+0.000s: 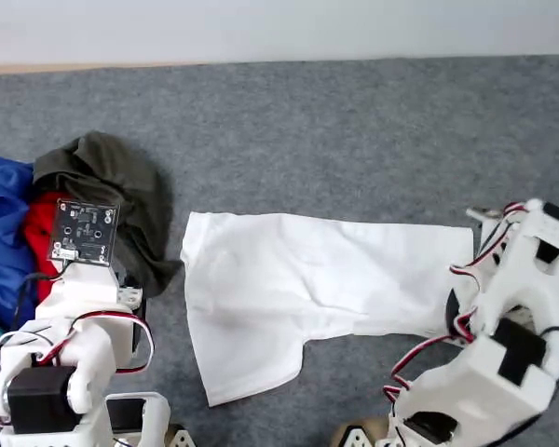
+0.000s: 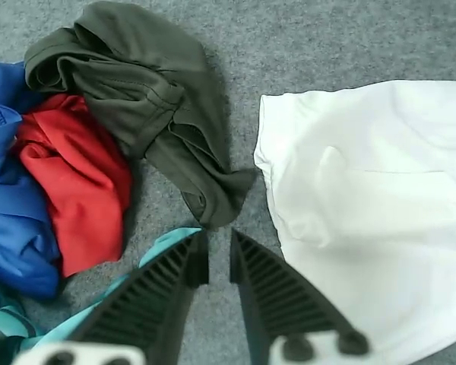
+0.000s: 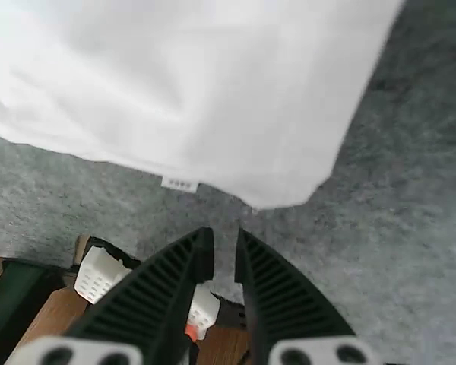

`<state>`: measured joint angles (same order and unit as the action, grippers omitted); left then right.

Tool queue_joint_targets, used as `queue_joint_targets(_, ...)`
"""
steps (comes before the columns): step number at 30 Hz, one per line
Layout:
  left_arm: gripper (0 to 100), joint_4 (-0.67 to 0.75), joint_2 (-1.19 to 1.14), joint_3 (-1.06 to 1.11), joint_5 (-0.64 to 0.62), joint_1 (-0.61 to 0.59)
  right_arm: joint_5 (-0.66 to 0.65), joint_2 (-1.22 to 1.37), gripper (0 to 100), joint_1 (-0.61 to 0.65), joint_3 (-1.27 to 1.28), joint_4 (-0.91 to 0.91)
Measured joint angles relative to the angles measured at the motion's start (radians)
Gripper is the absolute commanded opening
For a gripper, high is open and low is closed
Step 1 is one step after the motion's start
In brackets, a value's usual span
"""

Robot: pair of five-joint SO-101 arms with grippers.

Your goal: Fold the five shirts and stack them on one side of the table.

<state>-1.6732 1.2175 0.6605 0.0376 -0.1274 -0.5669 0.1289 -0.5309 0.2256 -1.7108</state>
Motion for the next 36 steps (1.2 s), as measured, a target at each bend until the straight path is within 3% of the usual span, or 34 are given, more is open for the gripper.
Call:
queue_joint_targets(6,6,0.000,0.002,0.000,0.000,0.000,-0.003,-0.242,5.8,0.129,-0.006,-0.037)
queue_joint_targets(14,6,0.005,0.002,0.000,0.000,-0.020,-0.006,-0.488,5.7,0.485,0.158,-0.037)
queue_joint_targets(22,6,0.206,0.002,0.109,0.003,-0.276,-0.006,-0.545,5.7,0.793,0.249,-0.038)
queue_joint_targets(30,6,0.336,-0.008,0.273,0.109,-0.526,-0.006,-0.545,6.8,1.089,0.299,0.012)
queue_joint_targets(36,6,0.381,-0.008,0.339,0.149,-0.640,-0.026,-0.545,20.7,1.247,0.365,0.071)
